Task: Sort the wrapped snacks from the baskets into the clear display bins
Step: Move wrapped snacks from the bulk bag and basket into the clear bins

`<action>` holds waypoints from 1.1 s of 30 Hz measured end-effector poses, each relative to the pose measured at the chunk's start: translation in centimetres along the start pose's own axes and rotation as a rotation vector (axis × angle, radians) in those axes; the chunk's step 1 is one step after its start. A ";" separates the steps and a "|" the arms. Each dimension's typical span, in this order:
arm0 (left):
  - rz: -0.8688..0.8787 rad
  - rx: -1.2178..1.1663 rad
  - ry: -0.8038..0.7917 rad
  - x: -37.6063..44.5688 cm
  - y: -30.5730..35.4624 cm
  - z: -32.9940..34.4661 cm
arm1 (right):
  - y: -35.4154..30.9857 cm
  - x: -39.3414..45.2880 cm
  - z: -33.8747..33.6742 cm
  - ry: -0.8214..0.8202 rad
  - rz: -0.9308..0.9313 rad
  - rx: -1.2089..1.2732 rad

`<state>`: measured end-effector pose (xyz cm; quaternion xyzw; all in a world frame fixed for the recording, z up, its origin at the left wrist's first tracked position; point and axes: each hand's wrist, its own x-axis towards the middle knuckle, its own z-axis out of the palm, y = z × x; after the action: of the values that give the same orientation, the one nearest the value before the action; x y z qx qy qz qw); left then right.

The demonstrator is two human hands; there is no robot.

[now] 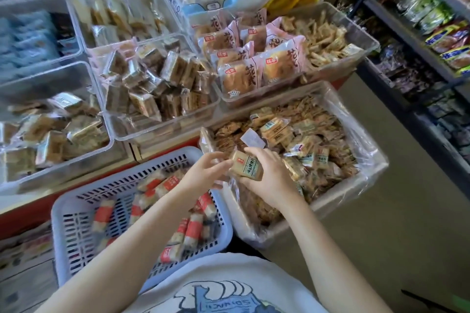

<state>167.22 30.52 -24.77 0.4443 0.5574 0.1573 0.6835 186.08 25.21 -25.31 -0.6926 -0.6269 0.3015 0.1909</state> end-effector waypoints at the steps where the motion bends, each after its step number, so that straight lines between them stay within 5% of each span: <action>1: -0.005 -0.127 -0.008 -0.1 0.3 -0.5 | -1.4 0.5 0.0 0.021 -0.056 -0.001; 6: 0.086 -0.317 0.162 -0.7 0.3 -5.1 | -7.5 3.3 1.9 0.058 -0.280 -0.039; 12: 0.041 -0.349 0.529 -3.1 -2.3 -15.9 | -12.9 8.0 7.3 -0.057 -0.286 0.046; 18: 0.136 -0.400 0.831 -6.0 -3.0 -26.3 | -19.4 13.2 15.4 -0.248 -0.416 -0.178; 24: 0.234 -0.233 1.071 -5.7 -1.5 -33.2 | -20.0 14.2 19.8 -0.378 -0.441 -0.702; 28: 0.204 -0.096 1.143 -3.3 -0.5 -36.1 | -20.0 14.4 19.8 -0.395 -0.426 -0.706; 33: 0.030 -0.058 0.903 -0.6 0.2 -37.2 | -20.1 14.5 19.7 -0.416 -0.409 -0.709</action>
<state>133.50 46.33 -23.65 0.3198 0.7887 0.3607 0.3815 158.43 40.04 -29.69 -0.5017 -0.8403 0.1573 -0.1322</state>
